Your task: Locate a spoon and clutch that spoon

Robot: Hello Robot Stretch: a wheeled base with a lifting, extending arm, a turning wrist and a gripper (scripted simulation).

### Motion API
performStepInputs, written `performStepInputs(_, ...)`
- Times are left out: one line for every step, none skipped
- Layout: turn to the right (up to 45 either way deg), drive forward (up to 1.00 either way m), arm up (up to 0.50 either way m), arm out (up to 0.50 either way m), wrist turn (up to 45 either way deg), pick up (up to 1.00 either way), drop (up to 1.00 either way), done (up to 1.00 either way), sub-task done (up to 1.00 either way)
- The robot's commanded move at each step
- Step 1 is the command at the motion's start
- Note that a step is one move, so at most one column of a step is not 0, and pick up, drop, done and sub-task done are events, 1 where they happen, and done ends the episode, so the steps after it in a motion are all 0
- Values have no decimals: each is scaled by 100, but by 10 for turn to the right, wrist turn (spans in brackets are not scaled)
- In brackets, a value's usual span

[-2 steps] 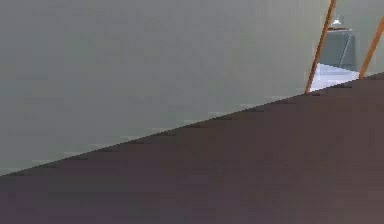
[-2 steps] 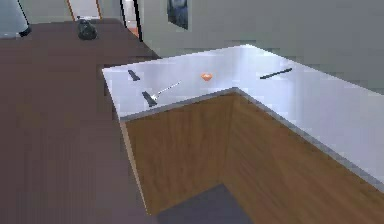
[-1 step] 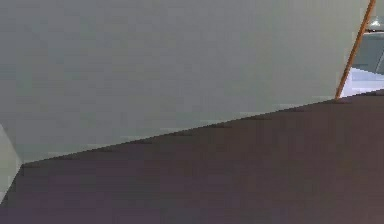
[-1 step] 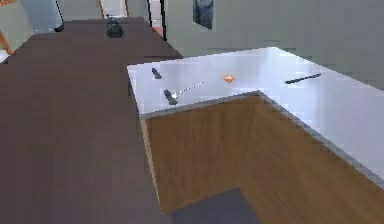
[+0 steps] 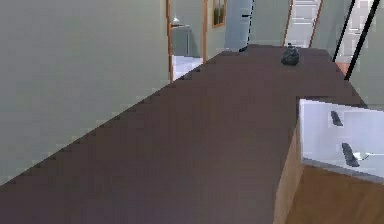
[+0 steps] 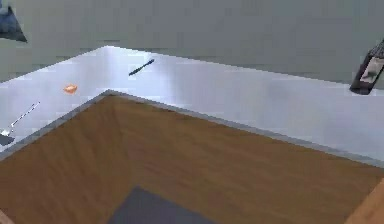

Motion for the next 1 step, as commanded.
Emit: performStepInputs(450, 0, 0, 0, 0, 0, 0, 0, 0)
